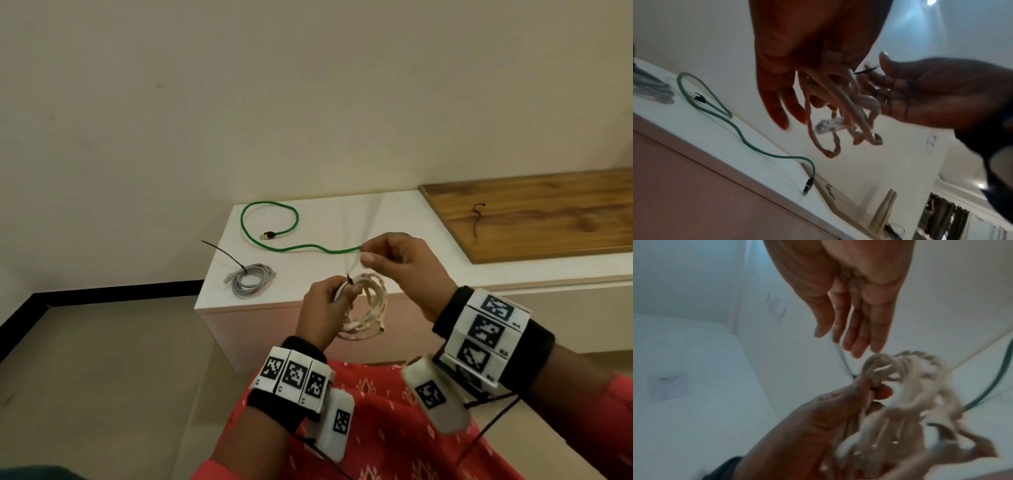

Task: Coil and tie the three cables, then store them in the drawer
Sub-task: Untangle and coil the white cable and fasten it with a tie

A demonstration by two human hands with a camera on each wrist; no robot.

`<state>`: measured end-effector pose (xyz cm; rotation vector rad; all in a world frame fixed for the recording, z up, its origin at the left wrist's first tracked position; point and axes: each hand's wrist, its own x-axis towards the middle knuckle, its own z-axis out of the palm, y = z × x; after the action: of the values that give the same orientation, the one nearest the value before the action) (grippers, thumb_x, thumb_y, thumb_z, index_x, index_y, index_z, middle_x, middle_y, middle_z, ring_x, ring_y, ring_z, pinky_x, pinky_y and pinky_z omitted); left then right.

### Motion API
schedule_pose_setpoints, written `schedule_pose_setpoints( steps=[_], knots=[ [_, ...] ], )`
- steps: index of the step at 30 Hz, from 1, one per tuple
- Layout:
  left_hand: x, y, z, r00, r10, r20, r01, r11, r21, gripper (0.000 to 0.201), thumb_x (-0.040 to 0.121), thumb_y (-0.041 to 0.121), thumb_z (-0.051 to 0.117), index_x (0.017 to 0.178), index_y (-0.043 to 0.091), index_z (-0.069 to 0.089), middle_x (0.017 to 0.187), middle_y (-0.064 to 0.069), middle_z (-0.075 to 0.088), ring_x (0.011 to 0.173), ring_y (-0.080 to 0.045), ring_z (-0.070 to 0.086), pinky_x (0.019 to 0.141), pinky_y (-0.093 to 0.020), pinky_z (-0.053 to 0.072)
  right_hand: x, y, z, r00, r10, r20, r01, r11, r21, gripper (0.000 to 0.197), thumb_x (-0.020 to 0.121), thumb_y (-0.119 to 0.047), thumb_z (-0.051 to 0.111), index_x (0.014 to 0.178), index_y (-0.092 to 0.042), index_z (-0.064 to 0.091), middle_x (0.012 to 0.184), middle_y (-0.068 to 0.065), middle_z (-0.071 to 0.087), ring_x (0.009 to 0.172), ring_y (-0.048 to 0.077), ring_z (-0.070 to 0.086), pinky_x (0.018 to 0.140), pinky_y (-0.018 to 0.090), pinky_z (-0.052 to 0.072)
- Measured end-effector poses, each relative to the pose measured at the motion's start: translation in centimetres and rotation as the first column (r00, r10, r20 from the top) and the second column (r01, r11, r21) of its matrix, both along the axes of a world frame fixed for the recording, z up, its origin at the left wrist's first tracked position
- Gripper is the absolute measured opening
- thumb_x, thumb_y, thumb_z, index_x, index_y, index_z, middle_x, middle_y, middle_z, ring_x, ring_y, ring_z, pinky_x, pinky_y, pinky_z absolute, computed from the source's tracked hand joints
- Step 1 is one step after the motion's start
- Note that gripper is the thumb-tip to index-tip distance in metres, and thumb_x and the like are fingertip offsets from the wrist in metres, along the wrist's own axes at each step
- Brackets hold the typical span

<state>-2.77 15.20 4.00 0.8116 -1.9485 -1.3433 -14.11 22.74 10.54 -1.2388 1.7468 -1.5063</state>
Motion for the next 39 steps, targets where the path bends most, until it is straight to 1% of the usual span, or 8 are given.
schedule_pose_setpoints(
  steps=[4,10,17,20,23,31,35,39],
  knots=[
    [0.3,-2.6,-0.2,0.997,0.044,-0.066,-0.035,0.990,0.135,0.022,0.089,0.016,0.055,0.083,-0.003,0.062,0.056,-0.005,0.054,0.039,0.000,0.049,0.043,-0.013,0.039,-1.3,-1.7,-2.5,0.997,0.051,0.060,-0.066,0.960,0.274,0.032,0.085,-0.022,0.062,0.115,-0.013,0.055,0.098,0.001,0.060,0.089,0.012,0.057,0.079,0.026,0.047],
    [0.2,-6.5,-1.6,0.993,0.113,-0.037,-0.104,0.975,0.197,0.015,0.089,0.018,0.057,0.087,0.004,0.062,0.060,-0.002,0.058,0.044,-0.005,0.051,0.049,-0.020,0.042,-0.5,-5.3,-4.8,0.918,0.090,0.386,-0.209,0.937,0.280,0.024,0.089,-0.009,0.056,0.112,-0.011,0.054,0.079,0.007,0.059,0.068,0.017,0.059,0.063,0.028,0.056],
    [0.1,-8.6,-2.2,0.993,0.079,0.084,-0.087,0.992,0.088,0.011,0.082,0.018,0.065,0.078,0.015,0.056,0.060,-0.004,0.061,0.049,-0.010,0.054,0.049,-0.021,0.043,-1.2,-10.2,-5.5,0.994,0.050,0.099,-0.075,0.962,0.263,0.029,0.090,-0.020,0.055,0.110,0.001,0.060,0.098,0.009,0.062,0.095,0.018,0.057,0.088,0.030,0.042],
    [-0.4,-7.8,-1.9,0.993,0.034,0.115,-0.035,0.999,0.012,0.005,0.081,0.015,0.066,0.084,0.016,0.062,0.071,-0.008,0.067,0.066,-0.022,0.064,0.063,-0.032,0.050,-1.2,-11.2,-4.7,0.986,0.114,0.121,-0.144,0.951,0.275,0.028,0.090,-0.018,0.055,0.093,0.008,0.064,0.083,0.013,0.063,0.080,0.019,0.059,0.079,0.029,0.046],
    [-0.9,-7.0,-1.6,0.993,0.037,0.111,-0.032,0.998,-0.052,0.011,0.079,0.014,0.068,0.088,0.008,0.066,0.079,-0.010,0.069,0.060,-0.012,0.058,0.065,-0.030,0.047,-1.2,-11.2,-4.3,0.980,0.084,0.183,-0.125,0.965,0.230,0.017,0.089,-0.004,0.054,0.077,0.003,0.063,0.073,0.013,0.063,0.067,0.018,0.061,0.067,0.024,0.052],
    [-0.9,-4.5,-0.9,0.994,0.024,0.111,0.002,0.973,-0.231,0.039,0.073,0.036,0.059,0.105,0.014,0.062,0.094,-0.006,0.072,0.088,-0.021,0.064,0.077,-0.035,0.049,-1.0,-9.4,-2.8,0.790,-0.134,0.598,0.105,0.991,0.084,0.023,0.093,-0.004,0.045,0.075,-0.002,0.060,0.051,0.005,0.052,0.049,0.018,0.058,0.050,0.026,0.054],
    [-1.1,-3.7,-1.0,0.972,0.115,0.205,-0.034,0.932,-0.360,0.033,0.078,0.037,0.056,0.097,0.013,0.068,0.093,-0.009,0.072,0.087,-0.026,0.064,0.073,-0.036,0.047,-0.7,-8.9,-2.6,0.603,-0.239,0.761,0.198,0.969,0.147,0.027,0.096,-0.006,0.037,0.078,-0.004,0.057,0.049,0.001,0.037,0.033,0.009,0.036,0.045,0.023,0.038],
    [-0.7,-3.0,-1.1,0.977,0.156,0.148,-0.134,0.979,-0.150,0.033,0.073,0.041,0.062,0.079,0.010,0.072,0.075,-0.012,0.072,0.067,-0.023,0.061,0.063,-0.031,0.044,0.7,-8.2,-2.3,0.664,-0.237,0.709,0.205,0.970,0.132,0.028,0.096,-0.007,0.037,0.077,-0.004,0.057,0.048,0.000,0.034,0.034,0.009,0.024,0.043,0.024,0.027]
  ],
)
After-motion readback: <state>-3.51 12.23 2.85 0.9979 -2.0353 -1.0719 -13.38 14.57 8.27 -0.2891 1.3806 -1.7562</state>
